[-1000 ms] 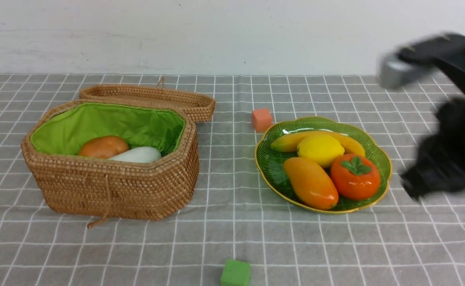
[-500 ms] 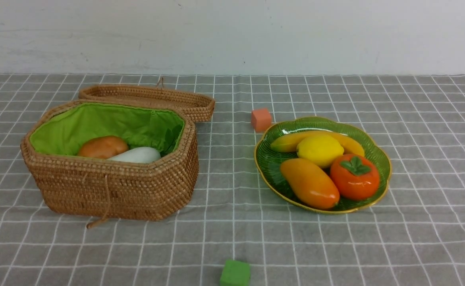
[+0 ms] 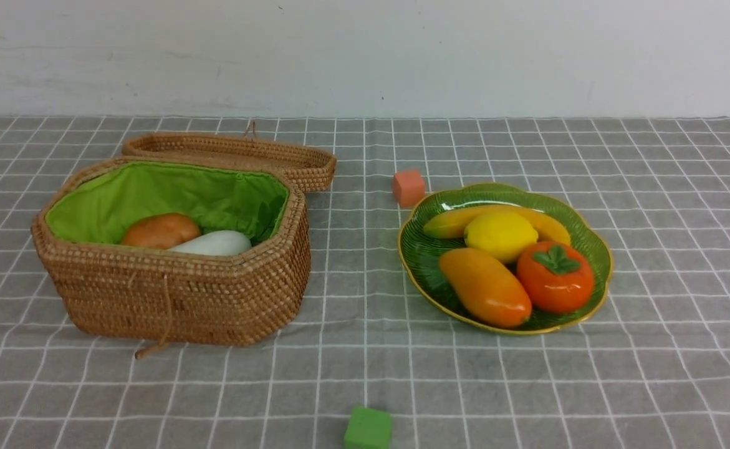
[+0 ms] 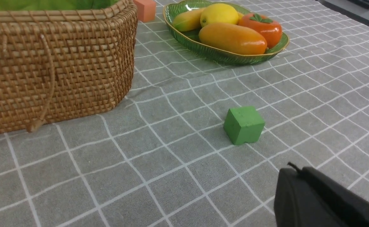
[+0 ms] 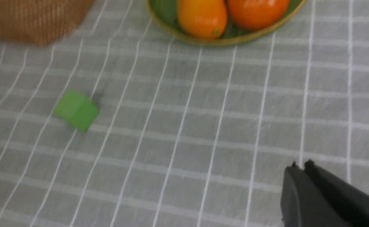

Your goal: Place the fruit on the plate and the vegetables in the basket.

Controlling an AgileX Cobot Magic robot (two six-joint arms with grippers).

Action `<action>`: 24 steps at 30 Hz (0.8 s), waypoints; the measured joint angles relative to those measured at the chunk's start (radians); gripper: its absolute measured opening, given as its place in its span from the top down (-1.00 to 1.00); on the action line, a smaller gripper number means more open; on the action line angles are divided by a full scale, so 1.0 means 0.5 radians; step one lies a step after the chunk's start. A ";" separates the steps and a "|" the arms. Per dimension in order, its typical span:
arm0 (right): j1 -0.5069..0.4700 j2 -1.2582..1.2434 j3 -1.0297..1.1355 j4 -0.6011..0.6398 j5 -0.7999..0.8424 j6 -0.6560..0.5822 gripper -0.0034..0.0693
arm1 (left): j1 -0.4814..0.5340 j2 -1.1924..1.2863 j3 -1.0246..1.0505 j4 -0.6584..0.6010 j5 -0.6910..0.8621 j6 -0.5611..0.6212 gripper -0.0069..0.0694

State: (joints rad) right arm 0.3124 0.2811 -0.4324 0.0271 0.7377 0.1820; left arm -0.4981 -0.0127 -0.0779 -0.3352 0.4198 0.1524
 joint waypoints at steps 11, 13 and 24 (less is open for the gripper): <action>-0.501 -0.579 0.883 0.110 -0.649 -0.364 0.96 | 0.000 -0.002 0.000 0.000 0.011 0.000 0.85; -0.503 -0.584 0.891 0.101 -0.677 -0.364 0.96 | 0.000 -0.004 0.000 0.000 0.030 0.000 0.85; -0.503 -0.584 0.897 0.087 -0.702 -0.364 0.94 | 0.000 -0.004 0.000 0.002 0.049 0.000 0.85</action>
State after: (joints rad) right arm 0.0611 -0.0108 0.0158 0.0706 0.3867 0.0000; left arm -0.4981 -0.0149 -0.0779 -0.3340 0.4444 0.1524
